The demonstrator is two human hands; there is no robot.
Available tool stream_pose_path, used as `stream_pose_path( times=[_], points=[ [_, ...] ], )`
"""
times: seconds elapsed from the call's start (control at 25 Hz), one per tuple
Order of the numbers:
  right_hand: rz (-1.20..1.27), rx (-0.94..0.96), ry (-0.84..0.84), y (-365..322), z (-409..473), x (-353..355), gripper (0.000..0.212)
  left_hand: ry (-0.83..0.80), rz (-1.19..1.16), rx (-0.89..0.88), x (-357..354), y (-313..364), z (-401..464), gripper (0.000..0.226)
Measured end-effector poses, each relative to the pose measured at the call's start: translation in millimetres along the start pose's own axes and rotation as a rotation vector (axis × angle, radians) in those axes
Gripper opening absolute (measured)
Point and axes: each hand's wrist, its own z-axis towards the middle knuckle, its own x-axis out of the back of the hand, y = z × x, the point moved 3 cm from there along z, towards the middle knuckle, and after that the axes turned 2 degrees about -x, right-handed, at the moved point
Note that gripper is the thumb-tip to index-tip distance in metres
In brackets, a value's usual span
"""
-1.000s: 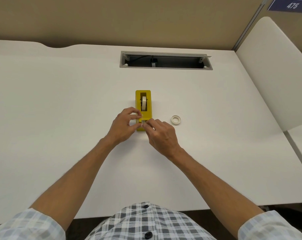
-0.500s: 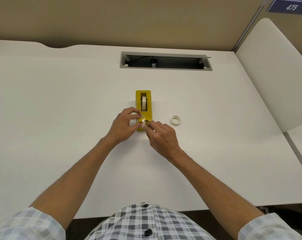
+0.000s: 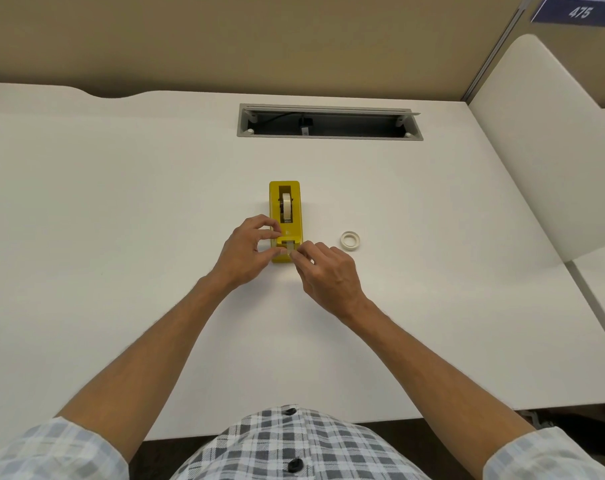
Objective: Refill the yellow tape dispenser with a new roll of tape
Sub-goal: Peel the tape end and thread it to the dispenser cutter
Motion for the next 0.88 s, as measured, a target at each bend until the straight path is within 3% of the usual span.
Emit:
stream_pose_path(
  times=[0.88],
  points=[
    [0.011, 0.000, -0.006, -2.7, -2.5, -3.6, 0.010, 0.004, -0.023, -0.006, 1.1, 1.2, -1.3, 0.022]
  ],
)
